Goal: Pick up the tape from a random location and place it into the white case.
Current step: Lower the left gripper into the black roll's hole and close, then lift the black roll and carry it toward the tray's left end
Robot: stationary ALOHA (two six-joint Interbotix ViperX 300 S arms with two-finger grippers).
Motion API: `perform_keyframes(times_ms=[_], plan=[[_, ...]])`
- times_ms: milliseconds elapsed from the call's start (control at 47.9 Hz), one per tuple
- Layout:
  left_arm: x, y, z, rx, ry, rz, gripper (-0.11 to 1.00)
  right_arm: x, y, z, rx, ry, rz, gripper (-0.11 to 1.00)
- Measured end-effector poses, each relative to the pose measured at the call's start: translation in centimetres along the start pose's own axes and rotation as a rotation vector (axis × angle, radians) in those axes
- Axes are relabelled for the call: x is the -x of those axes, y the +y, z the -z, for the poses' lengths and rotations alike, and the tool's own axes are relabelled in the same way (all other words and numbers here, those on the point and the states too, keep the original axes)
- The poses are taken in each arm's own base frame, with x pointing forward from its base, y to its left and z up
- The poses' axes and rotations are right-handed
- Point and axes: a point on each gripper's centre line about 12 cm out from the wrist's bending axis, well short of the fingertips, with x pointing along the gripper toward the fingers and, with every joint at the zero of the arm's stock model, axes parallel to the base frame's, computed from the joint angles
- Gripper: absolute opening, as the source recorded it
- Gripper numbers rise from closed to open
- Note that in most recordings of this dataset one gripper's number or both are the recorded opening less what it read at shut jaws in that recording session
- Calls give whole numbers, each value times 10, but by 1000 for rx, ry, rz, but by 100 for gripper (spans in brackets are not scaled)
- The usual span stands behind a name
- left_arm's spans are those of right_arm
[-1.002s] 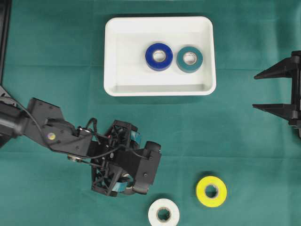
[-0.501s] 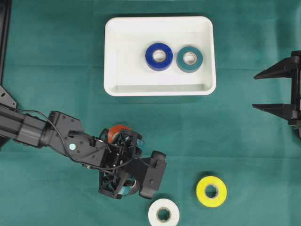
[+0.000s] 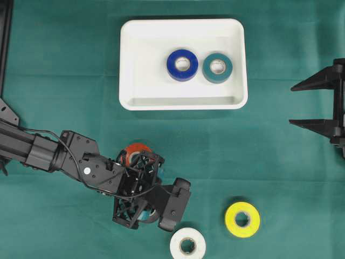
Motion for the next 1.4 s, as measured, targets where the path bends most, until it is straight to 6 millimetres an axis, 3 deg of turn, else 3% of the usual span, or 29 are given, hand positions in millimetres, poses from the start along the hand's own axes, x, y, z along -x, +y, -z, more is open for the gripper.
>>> perform_keyframes(times_ms=[83,125,772,1398], plan=[[0,0,1,0,11,1,22,0,0,0,0,0,0,84],[0,0,1,0,15,1,18,0,0,0,2,1,1,84],[6,1,-2,5,15,1,18,0,0,1,0,3,0,84],[94,2,-36,4,-69,-6,18,0,0,1,0,3,0,84]])
